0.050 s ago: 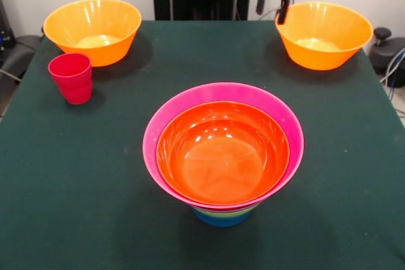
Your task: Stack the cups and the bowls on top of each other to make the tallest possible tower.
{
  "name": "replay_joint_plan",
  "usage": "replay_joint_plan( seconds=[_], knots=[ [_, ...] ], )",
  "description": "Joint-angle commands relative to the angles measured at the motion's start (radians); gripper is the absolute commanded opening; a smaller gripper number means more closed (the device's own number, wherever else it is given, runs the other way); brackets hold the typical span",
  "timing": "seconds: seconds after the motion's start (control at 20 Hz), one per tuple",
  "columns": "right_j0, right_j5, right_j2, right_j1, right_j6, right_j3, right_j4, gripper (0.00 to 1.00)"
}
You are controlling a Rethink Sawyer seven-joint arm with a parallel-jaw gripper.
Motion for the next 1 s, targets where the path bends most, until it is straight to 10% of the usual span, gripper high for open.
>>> replay_joint_plan(
  seconds=[0.05, 1.0],
  knots=[
    [0.107, 0.209, -0.003, -0.026, 0.239, -0.082, 0.094, 1.0],
    [0.267, 0.459, -0.161, 0.217, 0.371, -0.558, 0.138, 1.0]
  ],
)
